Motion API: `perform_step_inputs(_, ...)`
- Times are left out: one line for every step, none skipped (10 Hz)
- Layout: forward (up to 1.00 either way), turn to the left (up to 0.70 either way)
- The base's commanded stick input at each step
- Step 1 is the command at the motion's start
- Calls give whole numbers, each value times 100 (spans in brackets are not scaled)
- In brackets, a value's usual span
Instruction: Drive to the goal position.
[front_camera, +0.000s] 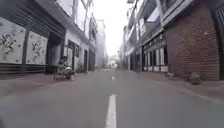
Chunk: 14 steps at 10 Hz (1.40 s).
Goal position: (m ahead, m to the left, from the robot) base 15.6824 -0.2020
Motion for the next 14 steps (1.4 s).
perform_step_inputs(85, -11)
perform_step_inputs(85, 0)
perform_step_inputs(85, 0)
perform_step_inputs(85, 0)
perform_step_inputs(85, 0)
perform_step_inputs(85, 0)
perform_step_inputs(85, 0)
perform_step_inputs(85, 0)
perform_step_inputs(85, 0)
perform_step_inputs(85, 0)
perform_step_inputs(85, 0)
perform_step_inputs(85, 0)
perform_step_inputs(85, 0)
perform_step_inputs(85, 0)
